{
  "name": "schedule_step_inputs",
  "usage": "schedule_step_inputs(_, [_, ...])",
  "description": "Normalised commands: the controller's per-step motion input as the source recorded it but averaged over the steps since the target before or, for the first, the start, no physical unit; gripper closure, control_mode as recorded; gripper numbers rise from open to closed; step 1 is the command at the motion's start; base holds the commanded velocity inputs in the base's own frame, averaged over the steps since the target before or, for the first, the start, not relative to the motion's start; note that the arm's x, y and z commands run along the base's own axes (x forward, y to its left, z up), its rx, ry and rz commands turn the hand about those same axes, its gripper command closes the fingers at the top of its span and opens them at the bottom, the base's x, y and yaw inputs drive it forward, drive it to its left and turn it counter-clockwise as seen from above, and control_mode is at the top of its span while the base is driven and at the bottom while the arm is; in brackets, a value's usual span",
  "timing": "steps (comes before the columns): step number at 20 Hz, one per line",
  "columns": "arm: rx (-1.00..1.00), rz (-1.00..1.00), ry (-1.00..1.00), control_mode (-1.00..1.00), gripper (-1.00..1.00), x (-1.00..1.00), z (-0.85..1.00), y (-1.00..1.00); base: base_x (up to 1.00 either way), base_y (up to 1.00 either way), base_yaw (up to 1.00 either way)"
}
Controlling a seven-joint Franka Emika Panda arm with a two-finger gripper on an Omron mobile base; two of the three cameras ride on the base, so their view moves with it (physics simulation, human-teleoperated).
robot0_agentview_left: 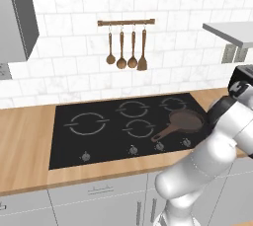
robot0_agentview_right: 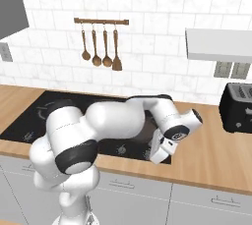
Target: Turn off the front right burner of the stove.
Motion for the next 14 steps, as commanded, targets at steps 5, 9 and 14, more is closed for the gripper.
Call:
schedule_step_inputs(5, [0.00, -0.02, 0.07, -1.00, -1.00, 0.10, -0.13, 0.08, 0.00, 0.00, 0.00])
schedule_step_inputs(9, [0.00, -0.02, 0.09, -1.00, -1.00, 0.03, -0.21, 0.06, 0.00, 0.00, 0.00])
schedule_step_inputs(14, [0.00, -0.03, 0.04, -1.00, -1.00, 0.00, -0.15, 0.00, 0.00, 0.00, 0.00])
